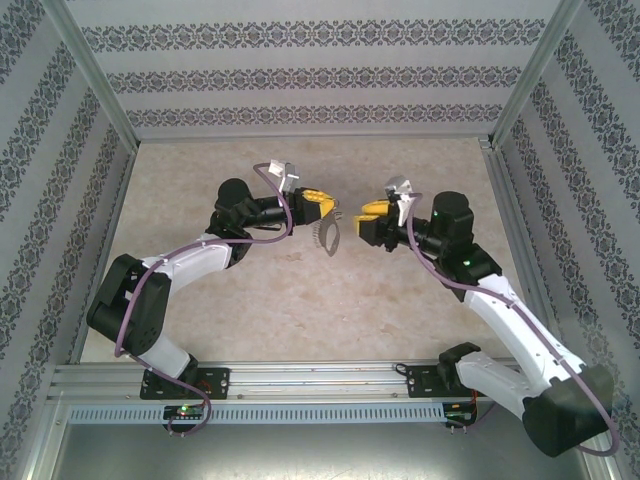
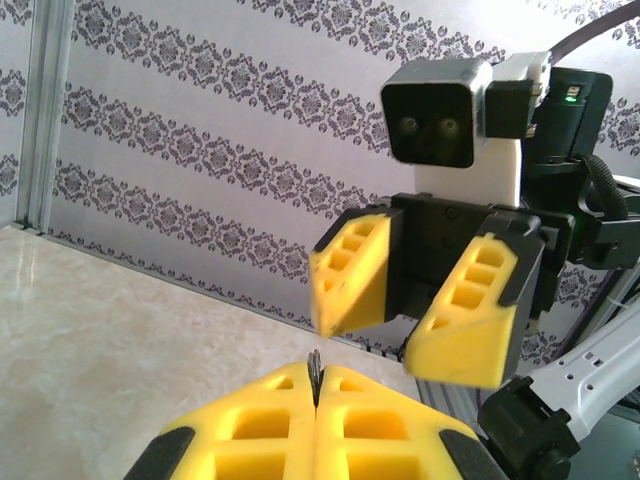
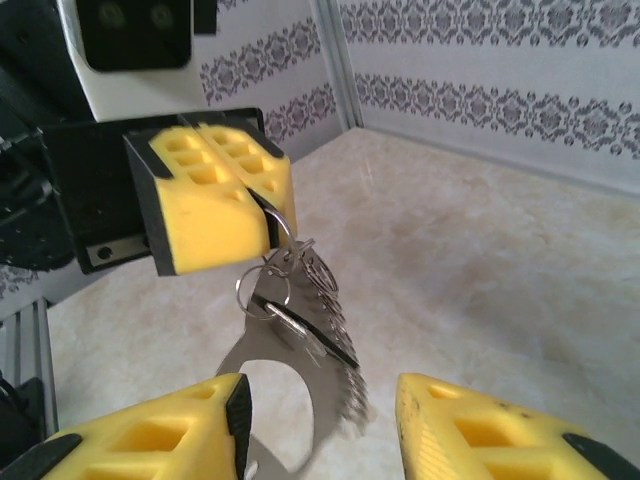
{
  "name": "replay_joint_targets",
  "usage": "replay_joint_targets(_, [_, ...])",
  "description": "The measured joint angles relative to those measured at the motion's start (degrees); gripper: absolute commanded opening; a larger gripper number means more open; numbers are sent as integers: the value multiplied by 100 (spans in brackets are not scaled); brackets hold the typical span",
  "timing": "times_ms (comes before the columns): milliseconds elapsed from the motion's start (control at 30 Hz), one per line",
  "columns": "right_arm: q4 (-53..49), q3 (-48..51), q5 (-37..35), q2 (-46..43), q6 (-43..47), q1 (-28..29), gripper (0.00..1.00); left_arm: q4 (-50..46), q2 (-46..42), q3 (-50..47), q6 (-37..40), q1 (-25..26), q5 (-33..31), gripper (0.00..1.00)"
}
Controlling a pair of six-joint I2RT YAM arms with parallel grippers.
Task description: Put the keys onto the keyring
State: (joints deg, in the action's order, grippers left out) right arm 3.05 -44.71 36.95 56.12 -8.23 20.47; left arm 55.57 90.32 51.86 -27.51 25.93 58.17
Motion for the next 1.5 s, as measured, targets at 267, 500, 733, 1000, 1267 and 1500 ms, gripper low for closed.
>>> replay_joint_targets(267, [562, 11, 4, -37, -549, -11, 43, 195, 0, 0, -127, 0, 0, 0])
replay_joint_targets(500, [1193, 11, 214, 369, -970, -4, 44, 297, 0, 0, -219, 0, 2, 0])
replay_joint_targets(733, [1482, -17, 452, 702, -1143, 129, 43, 452, 0, -4, -365, 0, 2, 0])
replay_joint_targets(1000, [1718, -90, 518, 931, -1252, 179, 40, 540, 7, -4, -474, 0, 4, 0])
replay_joint_targets(1267, [1851, -221, 601, 1080, -1294, 232, 32, 540, 7, -4, -494, 0, 4, 0])
replay_joint_targets(1500, [1910, -249, 675, 1130, -1307, 284, 25, 542, 26, -4, -496, 44, 7, 0])
